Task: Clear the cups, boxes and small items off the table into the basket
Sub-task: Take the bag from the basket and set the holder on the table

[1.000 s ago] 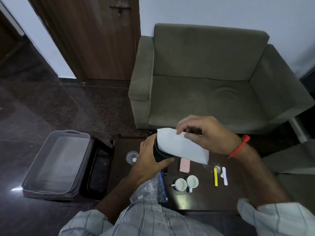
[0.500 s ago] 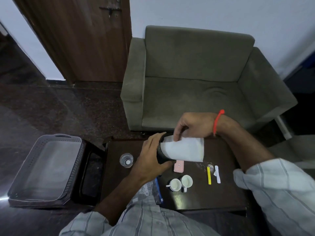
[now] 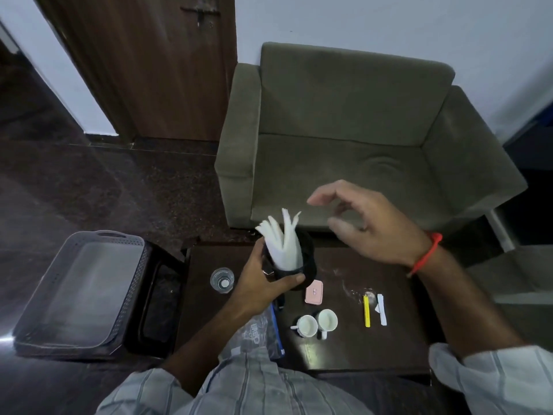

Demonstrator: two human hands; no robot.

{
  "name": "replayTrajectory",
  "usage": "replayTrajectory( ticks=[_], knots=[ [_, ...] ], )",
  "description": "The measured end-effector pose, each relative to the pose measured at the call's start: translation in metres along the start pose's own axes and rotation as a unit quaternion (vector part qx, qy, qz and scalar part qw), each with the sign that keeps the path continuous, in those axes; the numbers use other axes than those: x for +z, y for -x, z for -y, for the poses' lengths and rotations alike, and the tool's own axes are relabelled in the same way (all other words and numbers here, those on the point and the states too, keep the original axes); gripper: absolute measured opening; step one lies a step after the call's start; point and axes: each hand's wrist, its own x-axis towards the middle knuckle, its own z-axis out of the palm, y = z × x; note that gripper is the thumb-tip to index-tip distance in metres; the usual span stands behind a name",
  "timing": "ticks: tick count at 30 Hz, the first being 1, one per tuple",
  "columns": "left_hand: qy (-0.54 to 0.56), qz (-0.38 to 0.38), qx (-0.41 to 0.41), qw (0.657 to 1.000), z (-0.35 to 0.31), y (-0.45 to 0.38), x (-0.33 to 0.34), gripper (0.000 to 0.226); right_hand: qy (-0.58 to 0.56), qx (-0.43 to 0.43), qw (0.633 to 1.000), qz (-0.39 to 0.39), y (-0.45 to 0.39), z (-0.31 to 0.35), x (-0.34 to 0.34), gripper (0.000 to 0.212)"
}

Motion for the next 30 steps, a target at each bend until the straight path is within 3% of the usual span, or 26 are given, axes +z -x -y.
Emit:
replayTrajectory(
  ticks=[3,9,11,15,19,21,24,30],
  knots=[
    [0.002,-0.003,-0.004,1.0,-0.004,0.002,0.005,0.076,0.103,0.011,0.993,0.052,0.007,0.008,0.006,0.043],
    [-0.015,-0.01,0.028,0.999,-0.01,0.002,0.013,0.087,0.133,-0.024,0.988,0.076,0.014,0.015,0.028,0.073],
    [-0.03,-0.003,0.031,0.999,-0.01,0.003,0.011,0.092,0.184,-0.019,0.978,0.091,0.015,0.013,0.033,0.068],
    [-0.058,0.004,0.025,0.998,-0.013,0.007,0.007,0.092,0.197,-0.004,0.978,0.074,0.014,0.009,0.033,0.039],
    [-0.062,0.005,0.015,0.998,-0.014,0.008,0.005,0.092,0.166,0.013,0.982,0.087,0.011,0.007,0.039,0.035],
    [-0.058,0.005,0.01,0.998,-0.013,0.006,0.004,0.09,0.12,0.017,0.99,0.075,0.012,0.007,0.044,0.048],
    [-0.061,0.001,0.006,0.998,-0.01,0.005,0.001,0.092,0.08,0.05,0.995,0.04,0.013,0.007,0.049,0.089],
    [-0.077,0.003,0.006,0.997,-0.001,-0.001,-0.008,0.09,-0.015,0.134,0.991,0.025,0.015,-0.002,0.066,0.127]
  ],
)
